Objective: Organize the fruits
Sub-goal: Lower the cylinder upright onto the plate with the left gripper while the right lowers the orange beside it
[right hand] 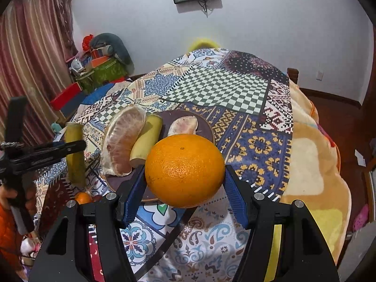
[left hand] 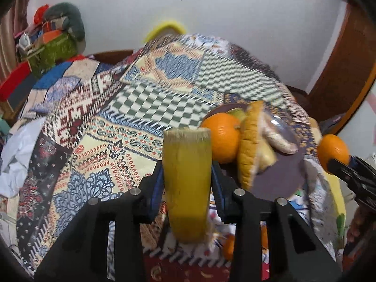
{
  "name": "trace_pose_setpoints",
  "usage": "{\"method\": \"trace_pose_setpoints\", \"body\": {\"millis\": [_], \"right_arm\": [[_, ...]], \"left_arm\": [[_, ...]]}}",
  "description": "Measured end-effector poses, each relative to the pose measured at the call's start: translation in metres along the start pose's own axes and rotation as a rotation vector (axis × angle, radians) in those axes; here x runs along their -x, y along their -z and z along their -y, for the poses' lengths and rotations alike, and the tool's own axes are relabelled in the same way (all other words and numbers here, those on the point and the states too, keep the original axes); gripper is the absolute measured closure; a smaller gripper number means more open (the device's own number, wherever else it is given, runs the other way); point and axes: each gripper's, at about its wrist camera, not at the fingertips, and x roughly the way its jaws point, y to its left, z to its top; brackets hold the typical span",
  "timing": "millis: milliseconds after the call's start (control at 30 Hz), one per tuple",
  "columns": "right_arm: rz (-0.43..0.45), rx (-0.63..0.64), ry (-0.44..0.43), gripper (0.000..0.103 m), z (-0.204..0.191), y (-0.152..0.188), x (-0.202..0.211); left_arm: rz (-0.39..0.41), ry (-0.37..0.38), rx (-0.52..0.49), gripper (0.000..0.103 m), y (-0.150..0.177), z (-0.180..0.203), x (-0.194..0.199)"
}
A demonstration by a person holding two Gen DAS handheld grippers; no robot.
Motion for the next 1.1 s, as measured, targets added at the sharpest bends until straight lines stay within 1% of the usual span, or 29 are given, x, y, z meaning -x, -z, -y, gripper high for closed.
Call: {"method": "trace_pose_setpoints", "body": {"millis": [333, 467, 600, 733, 867, 1100], "right_arm": [[0.052, -0.008, 0.007, 0.042, 0.001, -0.011, 0.014], [0.065, -0.015, 0.006, 0.042, 0.003, -0.013, 0.017], [0.071, -0.015, 0.005, 0.042, 0.005, -0.015, 0.017], [0.070, -0.016, 0.006, 0.042, 0.008, -0.015, 0.015], [0.059, -0.017, 0.007, 0.042, 0.011, -0.014, 0.009], [0.023, -0.004, 0.002, 0.042, 0.010, -0.011, -0.008]], "left_arm": [[0.134, 0.059, -0.110, 0.066, -0.010, 0.047, 0.063], [0.162, 0.098, -0.144, 0.066, -0.016, 0.064, 0.072], [0.156, 0.141, -0.151, 0.066, -0.019, 0.077, 0.068], [0.126, 0.183, -0.152, 0.066, -0.019, 0.089, 0.056], [0.085, 0.201, -0.161, 0.066, -0.015, 0.099, 0.038], [0.021, 0.220, -0.140, 0.066, -0.012, 0.099, 0.011]]}}
